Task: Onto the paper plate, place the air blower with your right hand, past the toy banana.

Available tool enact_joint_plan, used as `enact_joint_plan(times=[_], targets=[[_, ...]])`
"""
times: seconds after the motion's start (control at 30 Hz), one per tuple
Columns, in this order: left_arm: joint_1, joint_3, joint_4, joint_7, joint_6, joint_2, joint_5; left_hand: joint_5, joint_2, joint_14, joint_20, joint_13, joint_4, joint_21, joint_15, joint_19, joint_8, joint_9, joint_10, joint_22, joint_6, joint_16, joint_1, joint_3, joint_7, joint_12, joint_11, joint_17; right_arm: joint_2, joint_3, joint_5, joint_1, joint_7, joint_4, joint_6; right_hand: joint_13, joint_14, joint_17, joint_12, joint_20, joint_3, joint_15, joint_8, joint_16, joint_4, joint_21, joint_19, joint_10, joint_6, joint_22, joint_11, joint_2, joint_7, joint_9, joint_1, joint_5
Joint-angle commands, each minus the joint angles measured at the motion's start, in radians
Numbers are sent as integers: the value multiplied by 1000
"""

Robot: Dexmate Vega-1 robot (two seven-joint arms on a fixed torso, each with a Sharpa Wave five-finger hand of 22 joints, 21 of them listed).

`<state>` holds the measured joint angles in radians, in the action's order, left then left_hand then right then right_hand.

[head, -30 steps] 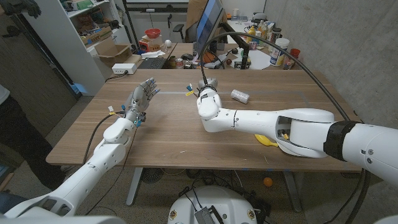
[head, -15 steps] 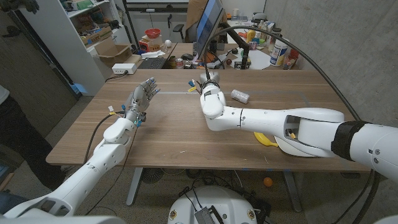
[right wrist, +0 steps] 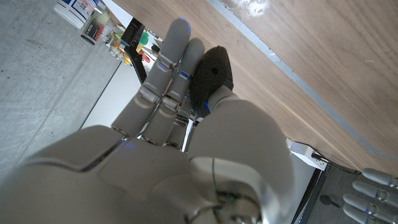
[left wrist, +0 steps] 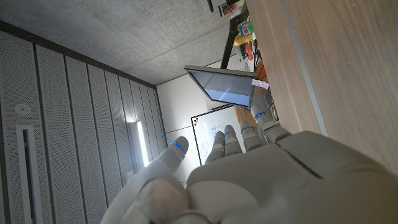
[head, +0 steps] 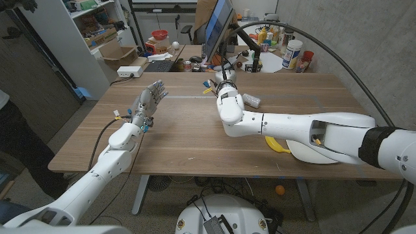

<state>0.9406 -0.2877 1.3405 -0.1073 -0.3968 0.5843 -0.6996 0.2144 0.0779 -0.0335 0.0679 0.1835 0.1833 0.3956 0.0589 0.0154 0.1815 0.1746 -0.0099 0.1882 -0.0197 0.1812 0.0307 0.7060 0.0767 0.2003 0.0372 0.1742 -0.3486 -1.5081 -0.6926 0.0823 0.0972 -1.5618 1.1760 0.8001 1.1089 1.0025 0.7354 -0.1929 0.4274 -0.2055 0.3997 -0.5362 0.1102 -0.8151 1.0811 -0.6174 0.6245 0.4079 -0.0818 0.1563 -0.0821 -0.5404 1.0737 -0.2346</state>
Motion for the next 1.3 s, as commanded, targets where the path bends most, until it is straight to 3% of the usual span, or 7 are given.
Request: enact_joint_plan(times=[0.03, 0.3, 0.57, 0.8, 1.3], targets=[[10, -6, 37, 19, 10, 7, 13, 0, 101, 1, 6, 3, 1, -3, 9, 7, 2, 2, 0, 3, 4, 6, -10, 4, 9, 2, 5, 5, -101, 8, -68, 20, 19, -124, 22, 3, -8, 2, -3, -30, -1, -12, 7, 5, -3, -6, -9, 5, 1, -1, 2, 5, -7, -3, 3, -5], [16, -8, 53, 25, 13, 11, 19, 0, 101, 1, 6, 3, 1, -3, 10, 7, 2, 2, -1, 3, 4, 5, -10, 4, 8, 1, 4, 5, -192, 63, -103, 61, 33, -191, -64, 1, -7, 7, -2, -31, -2, -12, 11, 11, -4, -9, -15, 5, 7, -3, 2, 7, -9, -3, 6, -6], [15, -12, 59, 27, 18, 11, 22, 0, 101, 1, 6, 3, 1, -4, 8, 7, 2, 2, 0, 3, 5, 5, -10, 3, 9, 2, 4, 5, -299, 183, -128, 137, 41, -236, -235, -4, -17, 10, -5, -30, -5, -10, 16, 25, -3, -10, -28, 9, 15, -7, 0, 2, -11, -3, 9, -7], [13, -15, 63, 29, 22, 11, 25, 0, 101, 1, 6, 3, 1, -5, 8, 8, 2, 2, 0, 3, 6, 5, -10, 3, 9, 2, 5, 5, -406, 330, -135, 243, 14, -298, -436, -14, -30, 10, -8, -30, -6, -9, 21, 40, -2, -11, -42, 7, 23, -11, 9, 2, -5, -3, 13, -8], [-8, -30, 54, 34, 34, 3, 39, 0, 100, 0, 6, 3, 1, -6, 8, 8, 2, 2, 0, 3, 5, 5, -11, 2, 8, 2, 4, 5, -507, 592, -194, 469, -14, -397, -649, -28, -31, 14, -10, -30, -10, -9, 30, 55, -3, -20, -51, -2, 36, -16, 9, 5, -4, -3, 18, -10]])
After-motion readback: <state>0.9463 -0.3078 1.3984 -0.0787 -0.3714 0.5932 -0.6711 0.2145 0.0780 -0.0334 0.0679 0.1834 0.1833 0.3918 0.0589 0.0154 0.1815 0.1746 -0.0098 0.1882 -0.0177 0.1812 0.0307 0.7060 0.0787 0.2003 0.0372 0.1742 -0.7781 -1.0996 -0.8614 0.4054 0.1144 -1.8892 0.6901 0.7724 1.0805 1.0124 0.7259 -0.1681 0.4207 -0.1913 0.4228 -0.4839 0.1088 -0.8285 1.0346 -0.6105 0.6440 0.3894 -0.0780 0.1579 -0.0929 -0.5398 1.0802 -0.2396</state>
